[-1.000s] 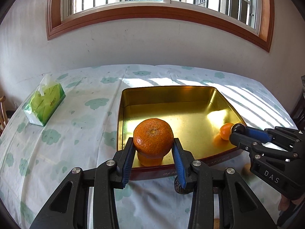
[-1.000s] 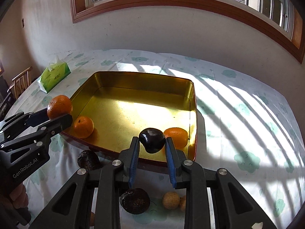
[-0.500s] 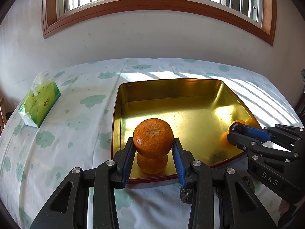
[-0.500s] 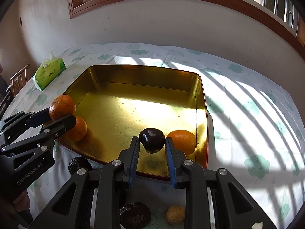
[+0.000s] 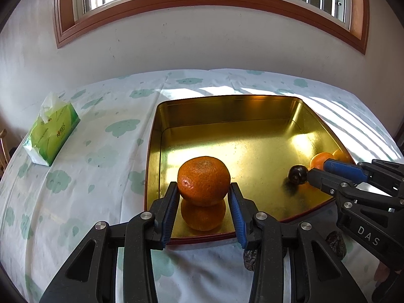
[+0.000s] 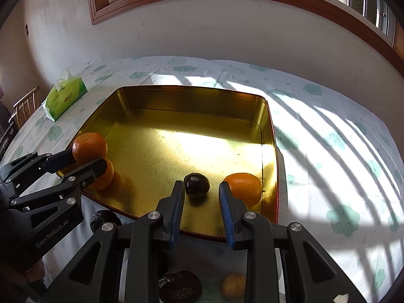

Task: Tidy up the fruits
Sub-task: 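Open the right tool to drop the plum in the tin while the left tool releases its orange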

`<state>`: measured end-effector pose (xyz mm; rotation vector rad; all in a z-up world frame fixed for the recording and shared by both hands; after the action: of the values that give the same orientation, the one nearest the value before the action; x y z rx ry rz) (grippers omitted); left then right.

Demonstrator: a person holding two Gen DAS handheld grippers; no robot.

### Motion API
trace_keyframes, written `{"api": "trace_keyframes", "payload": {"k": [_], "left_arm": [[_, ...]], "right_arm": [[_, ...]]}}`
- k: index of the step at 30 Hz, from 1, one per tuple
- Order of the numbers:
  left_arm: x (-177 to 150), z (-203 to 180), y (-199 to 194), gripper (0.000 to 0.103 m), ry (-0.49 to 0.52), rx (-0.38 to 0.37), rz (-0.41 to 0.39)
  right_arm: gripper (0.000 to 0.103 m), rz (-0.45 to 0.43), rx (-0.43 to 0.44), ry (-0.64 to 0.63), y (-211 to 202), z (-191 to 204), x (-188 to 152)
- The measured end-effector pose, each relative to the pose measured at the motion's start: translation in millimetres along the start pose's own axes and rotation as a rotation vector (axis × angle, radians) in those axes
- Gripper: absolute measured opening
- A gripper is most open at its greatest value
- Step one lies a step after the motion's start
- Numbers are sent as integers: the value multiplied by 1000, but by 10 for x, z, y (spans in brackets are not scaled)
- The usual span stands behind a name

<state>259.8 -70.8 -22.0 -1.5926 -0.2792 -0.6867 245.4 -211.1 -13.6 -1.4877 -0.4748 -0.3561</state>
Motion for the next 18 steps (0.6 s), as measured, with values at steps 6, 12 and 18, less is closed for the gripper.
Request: {"api": "trace_keyframes", "payload": {"k": [6, 12, 18], "left_arm": [[10, 5, 5, 42, -4, 6, 8], [11, 1, -35, 53, -3, 10, 1], [5, -45, -142, 54, 5, 14, -11]], "right_arm": [[30, -1, -4, 2, 4, 3, 8], [33, -3, 1, 3, -21, 5, 1], [34, -17, 6, 5, -131, 4, -31]]}}
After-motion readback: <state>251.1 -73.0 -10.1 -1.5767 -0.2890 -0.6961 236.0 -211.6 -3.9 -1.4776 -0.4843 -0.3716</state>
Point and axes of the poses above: each gripper's, at about its wrist camera, not at the fingertips, and y roughly the way its jaws point, z to its left, x to its top, the point moved 2 cm from there along y, roughly the way its jaws point, and after that the axes turned 8 degrees about z, right-handed, at the moved point
